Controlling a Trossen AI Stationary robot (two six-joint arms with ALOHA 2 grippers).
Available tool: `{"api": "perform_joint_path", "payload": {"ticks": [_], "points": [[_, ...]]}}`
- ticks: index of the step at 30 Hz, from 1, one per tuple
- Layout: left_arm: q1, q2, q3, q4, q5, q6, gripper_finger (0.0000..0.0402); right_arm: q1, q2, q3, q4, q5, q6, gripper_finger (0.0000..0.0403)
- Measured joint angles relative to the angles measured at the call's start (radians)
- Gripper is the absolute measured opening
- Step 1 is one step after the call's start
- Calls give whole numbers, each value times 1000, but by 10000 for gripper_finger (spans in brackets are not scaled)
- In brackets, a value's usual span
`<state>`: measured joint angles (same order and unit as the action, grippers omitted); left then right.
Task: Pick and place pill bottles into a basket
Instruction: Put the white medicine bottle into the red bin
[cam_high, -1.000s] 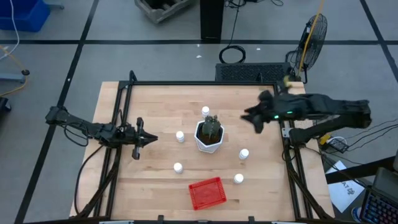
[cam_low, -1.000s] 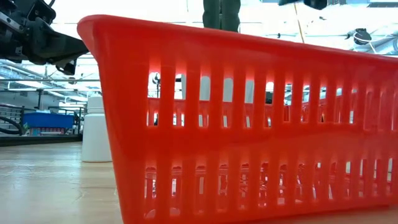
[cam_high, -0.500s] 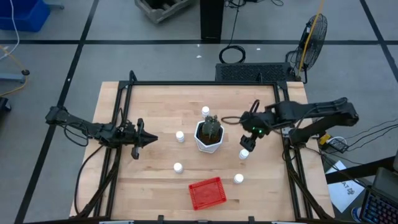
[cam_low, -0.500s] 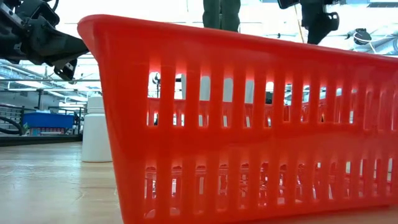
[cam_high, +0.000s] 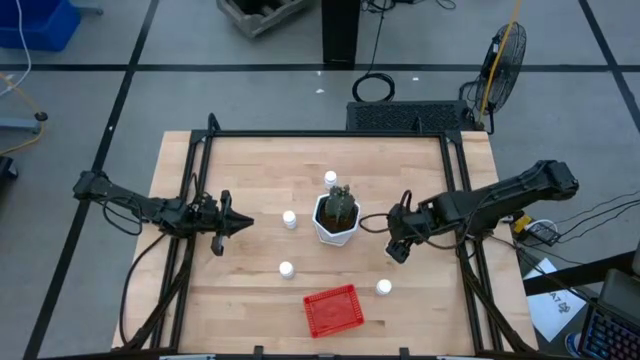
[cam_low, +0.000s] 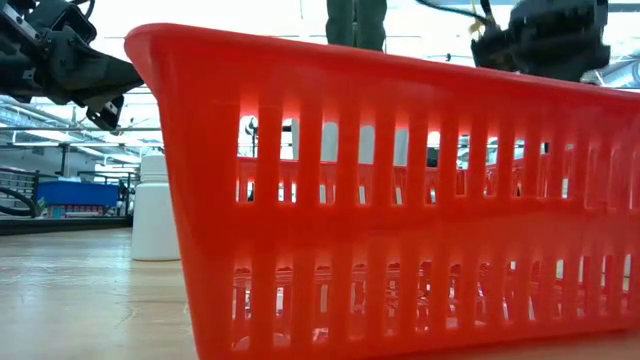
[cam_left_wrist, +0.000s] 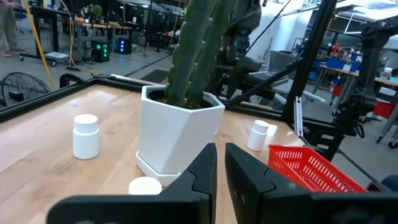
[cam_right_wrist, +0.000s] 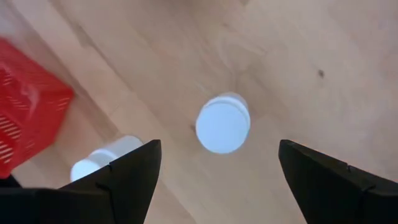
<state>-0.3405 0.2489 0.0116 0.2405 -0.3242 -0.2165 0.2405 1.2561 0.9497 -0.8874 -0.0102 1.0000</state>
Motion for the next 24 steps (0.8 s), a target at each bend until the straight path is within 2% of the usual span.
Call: {"api": "perform_joint_path", "payload": {"ticks": [7, 17, 24], "points": [[0, 0, 0, 0, 0, -4, 37, -1, 0, -104, 148, -22, 40, 315], [0, 0, 0, 0, -18, -5, 37, -10, 3, -160, 179, -19, 73, 312], [0, 0, 0, 0, -45, -36, 37, -36, 3, -164, 237, -17, 43, 272]]}}
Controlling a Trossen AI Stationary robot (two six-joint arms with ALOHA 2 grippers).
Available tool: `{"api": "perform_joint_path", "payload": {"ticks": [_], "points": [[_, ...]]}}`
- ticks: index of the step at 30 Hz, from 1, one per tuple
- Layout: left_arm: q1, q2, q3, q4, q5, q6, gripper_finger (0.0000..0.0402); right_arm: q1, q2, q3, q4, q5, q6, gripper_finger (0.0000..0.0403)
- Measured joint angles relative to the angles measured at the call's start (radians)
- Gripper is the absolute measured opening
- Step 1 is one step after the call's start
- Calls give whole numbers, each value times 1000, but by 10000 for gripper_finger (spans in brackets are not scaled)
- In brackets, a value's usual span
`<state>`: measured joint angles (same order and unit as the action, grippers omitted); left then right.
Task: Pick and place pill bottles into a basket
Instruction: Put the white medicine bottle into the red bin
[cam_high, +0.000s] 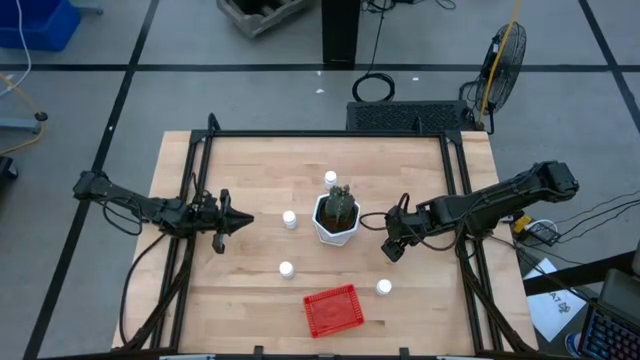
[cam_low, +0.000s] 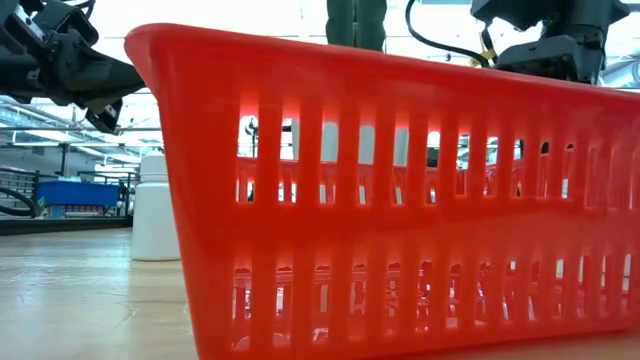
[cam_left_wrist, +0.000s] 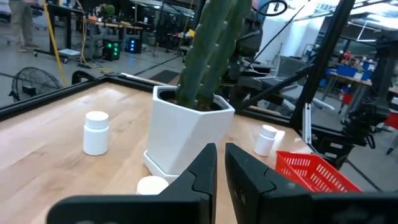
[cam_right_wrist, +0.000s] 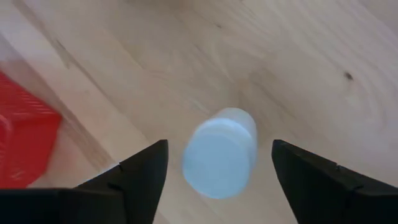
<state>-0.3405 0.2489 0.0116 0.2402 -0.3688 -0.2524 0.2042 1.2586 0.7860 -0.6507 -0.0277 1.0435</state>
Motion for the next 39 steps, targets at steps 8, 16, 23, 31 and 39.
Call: {"api": "perform_joint_path", "payload": {"ticks": [8, 16, 23, 31, 39], "points": [[0, 0, 0, 0, 0, -48, 37, -1, 0, 0, -19, -4, -41, 222], [0, 0, 0, 0, 1, -48, 37, -1, 0, 0, -22, -29, -39, 167], [0, 0, 0, 0, 1, -48, 37, -1, 0, 0, -22, -28, -30, 146], [0, 0, 0, 0, 1, -48, 37, 17, -28, 24, 14, -72, 18, 146], [0, 0, 0, -5, 1, -39, 37, 106, -35, 145, -5, -72, 18, 146]]}}
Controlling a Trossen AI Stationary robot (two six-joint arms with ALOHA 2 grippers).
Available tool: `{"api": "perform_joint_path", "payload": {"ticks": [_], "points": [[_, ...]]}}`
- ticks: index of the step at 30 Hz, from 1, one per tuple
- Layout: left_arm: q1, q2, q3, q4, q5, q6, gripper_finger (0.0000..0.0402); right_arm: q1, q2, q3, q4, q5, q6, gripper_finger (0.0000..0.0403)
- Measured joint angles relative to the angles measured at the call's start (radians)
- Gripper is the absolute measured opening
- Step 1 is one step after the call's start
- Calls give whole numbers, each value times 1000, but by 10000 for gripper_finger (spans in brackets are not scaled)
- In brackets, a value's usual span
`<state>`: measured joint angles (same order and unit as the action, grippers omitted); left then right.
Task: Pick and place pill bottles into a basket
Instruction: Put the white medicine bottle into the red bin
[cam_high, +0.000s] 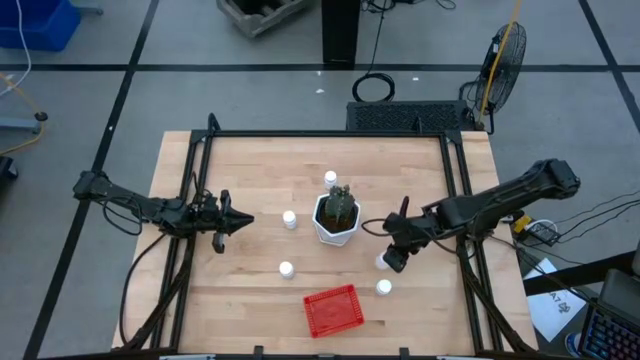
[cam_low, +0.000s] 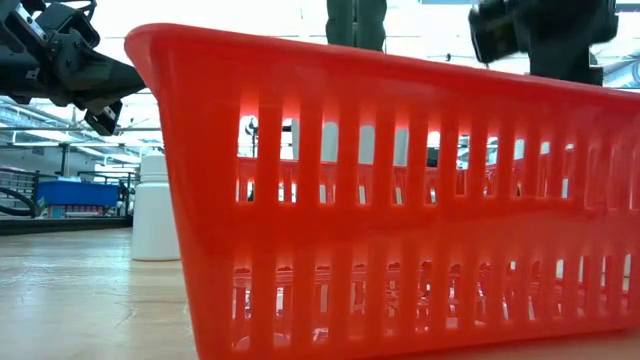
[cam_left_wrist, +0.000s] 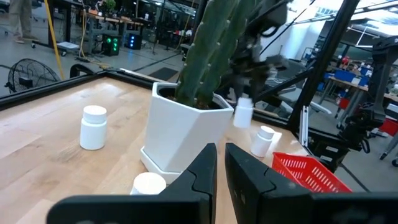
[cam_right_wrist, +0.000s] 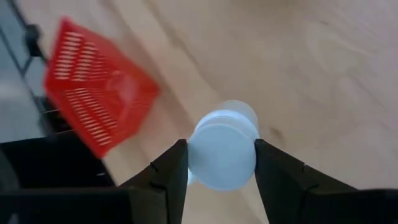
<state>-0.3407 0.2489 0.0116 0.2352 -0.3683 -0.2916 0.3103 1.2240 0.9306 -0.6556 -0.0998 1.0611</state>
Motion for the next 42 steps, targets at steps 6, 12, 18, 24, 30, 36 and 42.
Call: {"api": "perform_joint_path", "payload": {"ticks": [6, 12, 18, 24, 30, 36, 42], "points": [[0, 0, 0, 0, 0, 0, 37, 51, 3, 128, -8, 70, -96, 146], [0, 0, 0, 0, 0, 1, 37, 57, 41, 244, -7, 44, -262, 146], [0, 0, 0, 0, 6, -35, 37, 125, 139, 359, -6, 44, -362, 145], [0, 0, 0, 4, 27, -74, 37, 206, 287, 476, -24, 76, -416, 145], [0, 0, 0, 4, 28, -114, 37, 213, 451, 548, -67, 76, -315, 145], [0, 0, 0, 6, 29, -166, 37, 215, 585, 665, -63, 99, -273, 145], [0, 0, 0, 3, 30, -166, 37, 215, 683, 803, -169, 99, -270, 145]]}}
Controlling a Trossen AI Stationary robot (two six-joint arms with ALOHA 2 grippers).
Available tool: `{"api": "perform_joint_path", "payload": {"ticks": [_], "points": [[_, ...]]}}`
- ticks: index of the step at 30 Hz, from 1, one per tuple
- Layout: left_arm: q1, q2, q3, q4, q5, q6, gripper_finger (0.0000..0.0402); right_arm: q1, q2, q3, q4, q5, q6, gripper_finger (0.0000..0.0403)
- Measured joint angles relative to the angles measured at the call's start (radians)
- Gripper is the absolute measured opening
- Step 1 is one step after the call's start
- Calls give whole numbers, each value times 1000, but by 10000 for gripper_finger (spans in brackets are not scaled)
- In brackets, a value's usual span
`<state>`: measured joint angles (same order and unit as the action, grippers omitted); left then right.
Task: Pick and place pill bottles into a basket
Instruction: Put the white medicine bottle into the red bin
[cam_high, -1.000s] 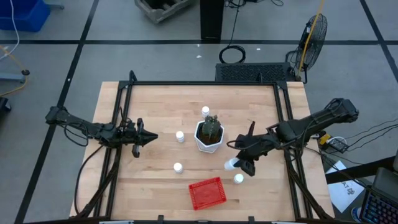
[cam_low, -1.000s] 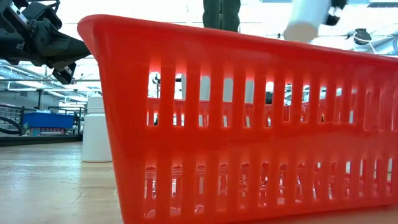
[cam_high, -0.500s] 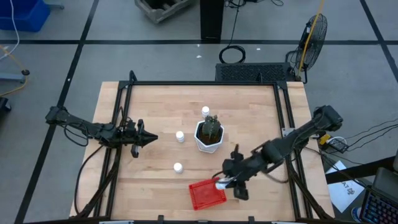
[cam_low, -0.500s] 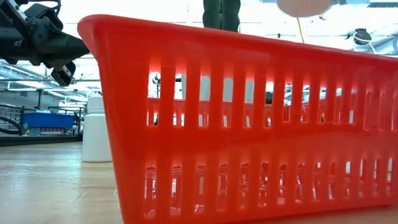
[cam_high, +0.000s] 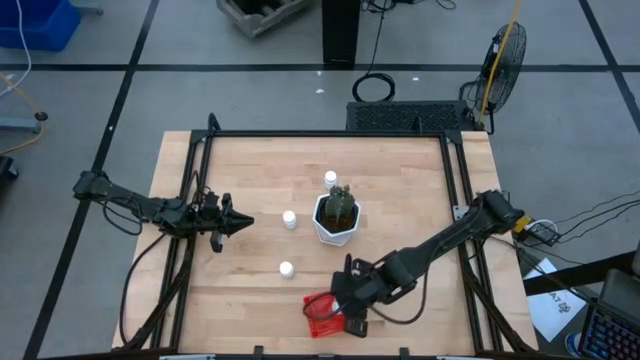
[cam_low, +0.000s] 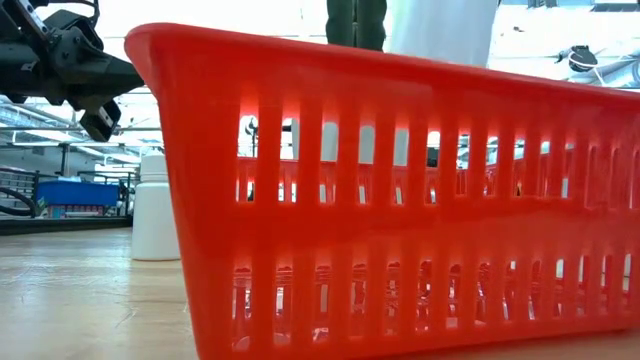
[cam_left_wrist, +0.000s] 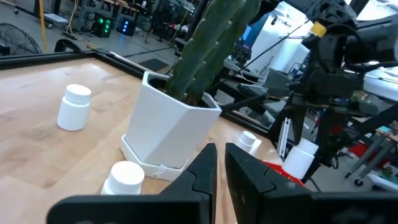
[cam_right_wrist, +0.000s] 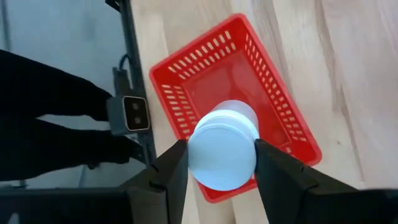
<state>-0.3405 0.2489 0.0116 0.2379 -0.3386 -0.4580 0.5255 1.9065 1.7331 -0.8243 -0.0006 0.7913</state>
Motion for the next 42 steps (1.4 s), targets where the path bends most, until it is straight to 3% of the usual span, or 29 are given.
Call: {"api": "perform_joint_path", "payload": {"ticks": [7, 42], "points": [[0, 0, 0, -1, 0, 3, 37, 0, 48, 35, -76, -1, 34, 145], [0, 0, 0, -8, 25, -49, 37, -21, 152, 34, -58, -23, 94, 146]]}}
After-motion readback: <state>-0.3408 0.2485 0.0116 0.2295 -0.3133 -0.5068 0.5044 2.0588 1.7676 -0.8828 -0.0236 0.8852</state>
